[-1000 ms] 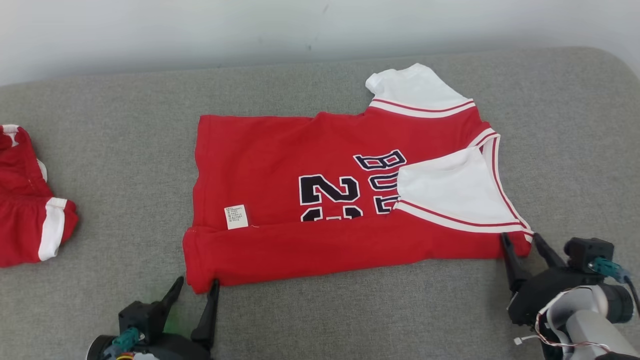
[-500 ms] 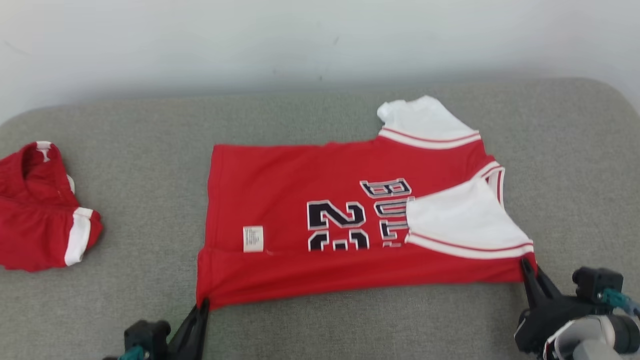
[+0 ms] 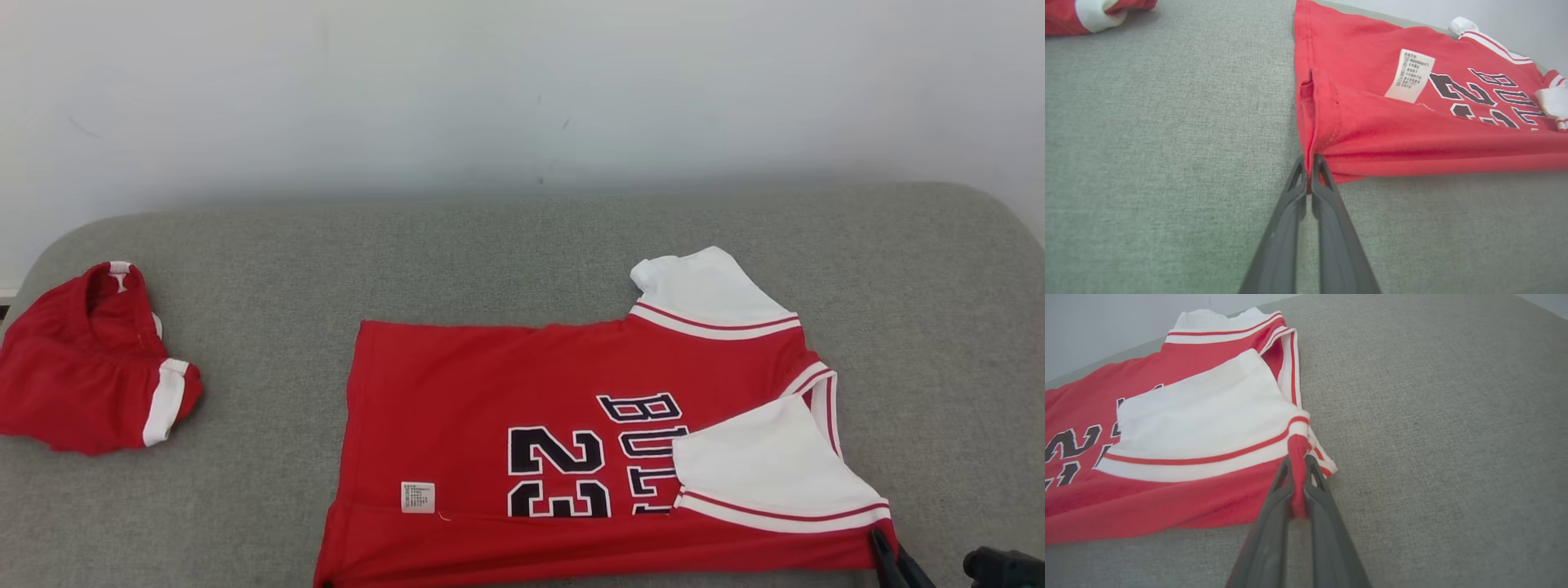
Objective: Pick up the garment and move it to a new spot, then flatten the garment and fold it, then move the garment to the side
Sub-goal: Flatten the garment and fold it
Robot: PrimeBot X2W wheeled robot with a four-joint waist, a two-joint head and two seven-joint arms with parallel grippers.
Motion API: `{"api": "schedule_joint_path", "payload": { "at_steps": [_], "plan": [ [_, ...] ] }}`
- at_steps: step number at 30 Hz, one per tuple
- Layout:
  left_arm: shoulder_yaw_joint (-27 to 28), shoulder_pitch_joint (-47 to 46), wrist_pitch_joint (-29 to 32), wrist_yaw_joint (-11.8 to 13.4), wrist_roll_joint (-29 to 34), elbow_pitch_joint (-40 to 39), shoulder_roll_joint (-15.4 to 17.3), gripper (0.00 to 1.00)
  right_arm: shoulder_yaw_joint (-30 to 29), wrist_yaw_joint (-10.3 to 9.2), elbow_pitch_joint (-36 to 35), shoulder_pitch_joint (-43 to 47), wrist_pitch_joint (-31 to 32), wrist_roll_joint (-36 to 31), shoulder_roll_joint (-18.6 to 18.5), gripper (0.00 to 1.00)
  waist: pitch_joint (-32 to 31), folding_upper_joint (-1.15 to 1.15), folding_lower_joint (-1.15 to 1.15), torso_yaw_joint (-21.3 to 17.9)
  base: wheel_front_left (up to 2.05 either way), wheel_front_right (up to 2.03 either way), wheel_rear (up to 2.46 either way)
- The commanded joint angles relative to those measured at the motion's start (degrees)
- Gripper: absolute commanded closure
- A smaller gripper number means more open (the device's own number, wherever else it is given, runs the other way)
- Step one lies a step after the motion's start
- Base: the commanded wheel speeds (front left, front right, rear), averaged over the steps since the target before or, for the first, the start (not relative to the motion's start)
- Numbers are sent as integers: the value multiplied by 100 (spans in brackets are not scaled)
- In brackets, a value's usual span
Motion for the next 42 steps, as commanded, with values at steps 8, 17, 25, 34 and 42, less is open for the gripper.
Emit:
{"api": "schedule_joint_path", "payload": {
  "at_steps": [8, 17, 25, 34, 42],
  "plan": [
    [31, 178, -8, 91, 54, -168, 20, 0, -437, -16, -818, 462, 348, -362, 282, 0, -78, 0, 0, -1, 0, 0, 0],
    [803, 297, -16, 398, 703, -1422, -120, 0, -659, -16, -1860, 469, 45, -810, 588, 0, -215, 0, 0, 64, 0, 0, 0],
    [1468, 421, -18, 411, 1330, -2044, -254, 0, -608, -16, -2330, 479, -444, -1243, 853, 0, -317, 0, 0, 92, 0, 0, 0],
    [1739, 507, -19, 186, 1706, -1945, -303, 0, -498, -16, -2288, 648, -720, -1502, 1042, 0, -402, 0, 0, 20, 0, 0, 0],
    [1803, 560, -19, 9, 1887, -1826, -456, 0, -515, -16, -2126, 731, -802, -1544, 1174, 0, -445, 0, 0, 49, 0, 0, 0]
  ]
}}
